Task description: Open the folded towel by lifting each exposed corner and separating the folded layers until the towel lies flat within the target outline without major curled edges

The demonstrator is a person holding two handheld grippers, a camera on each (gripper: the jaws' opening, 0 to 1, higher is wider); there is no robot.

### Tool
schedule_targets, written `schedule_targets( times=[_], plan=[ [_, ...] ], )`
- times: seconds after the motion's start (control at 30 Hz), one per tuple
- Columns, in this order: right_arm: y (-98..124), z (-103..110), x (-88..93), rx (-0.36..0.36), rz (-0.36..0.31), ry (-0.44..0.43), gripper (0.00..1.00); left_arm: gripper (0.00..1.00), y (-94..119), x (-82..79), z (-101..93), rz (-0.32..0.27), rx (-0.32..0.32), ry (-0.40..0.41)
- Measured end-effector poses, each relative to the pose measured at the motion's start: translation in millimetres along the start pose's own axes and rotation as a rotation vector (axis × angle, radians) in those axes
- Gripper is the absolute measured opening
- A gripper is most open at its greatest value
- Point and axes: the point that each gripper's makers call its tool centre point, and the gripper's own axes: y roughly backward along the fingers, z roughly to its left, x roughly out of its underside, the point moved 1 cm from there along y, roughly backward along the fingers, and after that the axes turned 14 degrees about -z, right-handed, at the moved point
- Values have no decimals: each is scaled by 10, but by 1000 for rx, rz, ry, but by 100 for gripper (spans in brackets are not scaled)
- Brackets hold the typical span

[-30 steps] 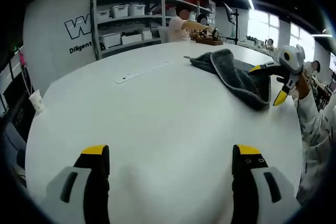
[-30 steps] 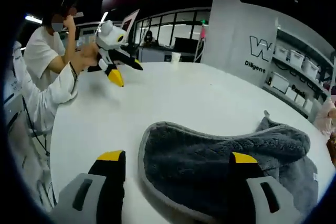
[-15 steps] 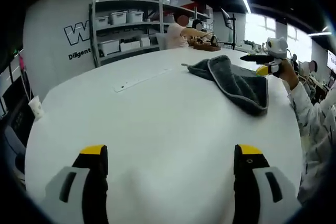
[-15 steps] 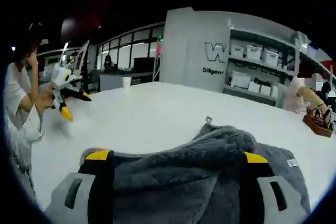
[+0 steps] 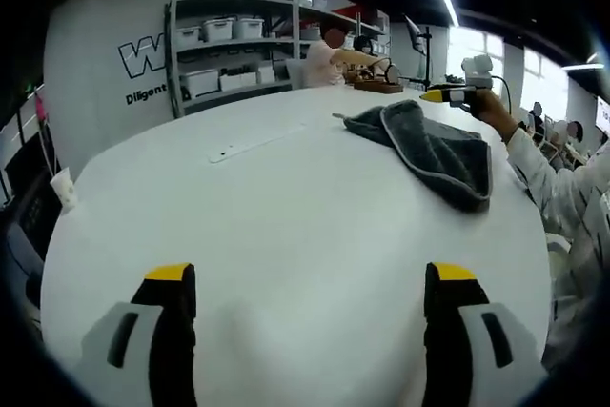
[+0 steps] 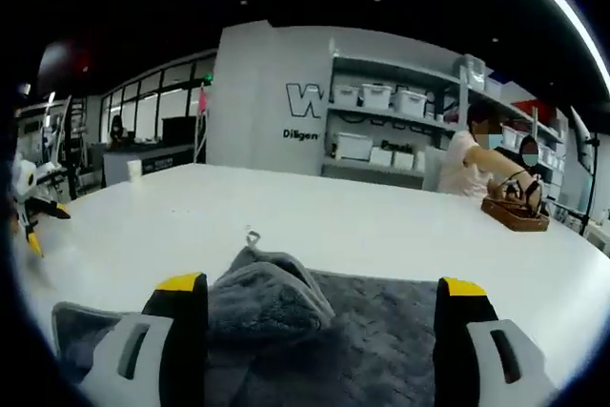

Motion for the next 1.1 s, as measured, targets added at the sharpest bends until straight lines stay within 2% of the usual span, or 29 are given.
schedule_targets(
  times=[0.13,0.27,0.33,0.63,1.1],
  plan=[
    [44,-48,216,-3,45,-12,99,98,-27,13,-10,5,1,2],
    [132,-165,339,14,72,-16,99,98,-43,-8,-27,-7,5,4],
    [170,-221,346,26,65,-52,99,98,-53,-12,-25,-12,3,5],
    [231,-389,399,52,62,-107,98,98,-85,-28,-12,-30,-8,12],
    [296,-488,447,70,79,-130,99,98,-149,69,60,-3,-23,32]
  ],
)
